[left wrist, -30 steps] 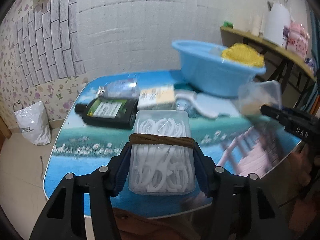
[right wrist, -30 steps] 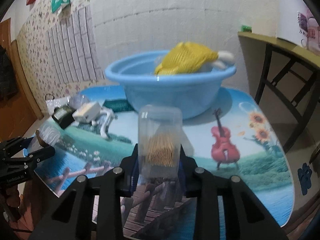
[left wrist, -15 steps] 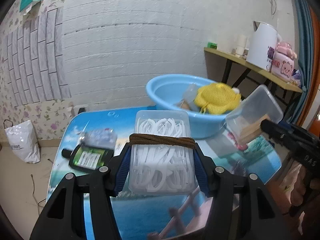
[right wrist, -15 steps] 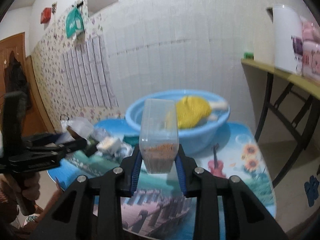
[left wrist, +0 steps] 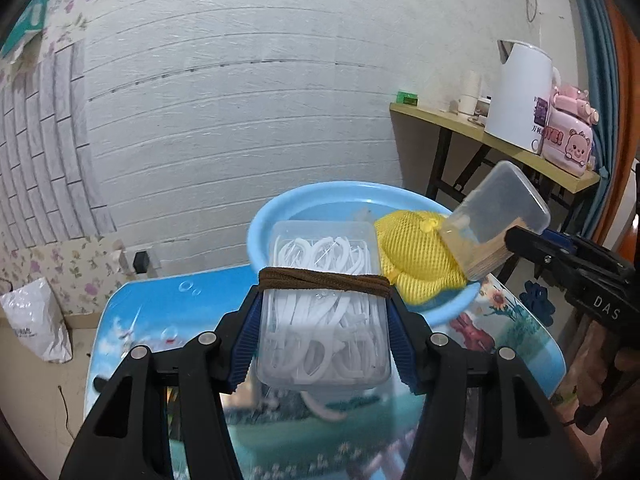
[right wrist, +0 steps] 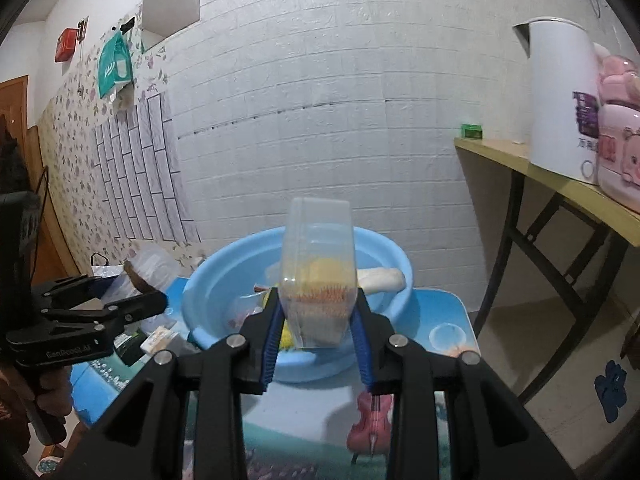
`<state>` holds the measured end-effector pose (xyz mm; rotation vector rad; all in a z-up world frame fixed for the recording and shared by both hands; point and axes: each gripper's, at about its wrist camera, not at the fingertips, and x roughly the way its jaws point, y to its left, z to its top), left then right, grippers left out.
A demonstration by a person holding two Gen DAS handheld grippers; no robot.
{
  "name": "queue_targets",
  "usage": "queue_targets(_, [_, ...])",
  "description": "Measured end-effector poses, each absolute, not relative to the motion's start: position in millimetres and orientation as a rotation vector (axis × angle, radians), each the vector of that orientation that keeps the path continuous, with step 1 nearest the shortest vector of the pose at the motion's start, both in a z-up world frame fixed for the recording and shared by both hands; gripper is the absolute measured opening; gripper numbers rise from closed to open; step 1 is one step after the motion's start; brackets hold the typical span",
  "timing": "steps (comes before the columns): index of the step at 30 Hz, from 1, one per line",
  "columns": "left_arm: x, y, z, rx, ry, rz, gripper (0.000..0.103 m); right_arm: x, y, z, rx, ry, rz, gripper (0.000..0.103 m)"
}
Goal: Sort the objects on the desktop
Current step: 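Carry both boxes over the basin and open both tools to drop them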
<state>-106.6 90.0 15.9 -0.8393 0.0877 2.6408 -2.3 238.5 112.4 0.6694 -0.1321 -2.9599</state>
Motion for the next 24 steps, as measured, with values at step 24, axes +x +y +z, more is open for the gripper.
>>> queue_targets(24, [-170, 126, -2, -0.899, 0.148, 2.608, 0.071, -100, 229, 107, 0.729, -0.286, -2.726, 0.032])
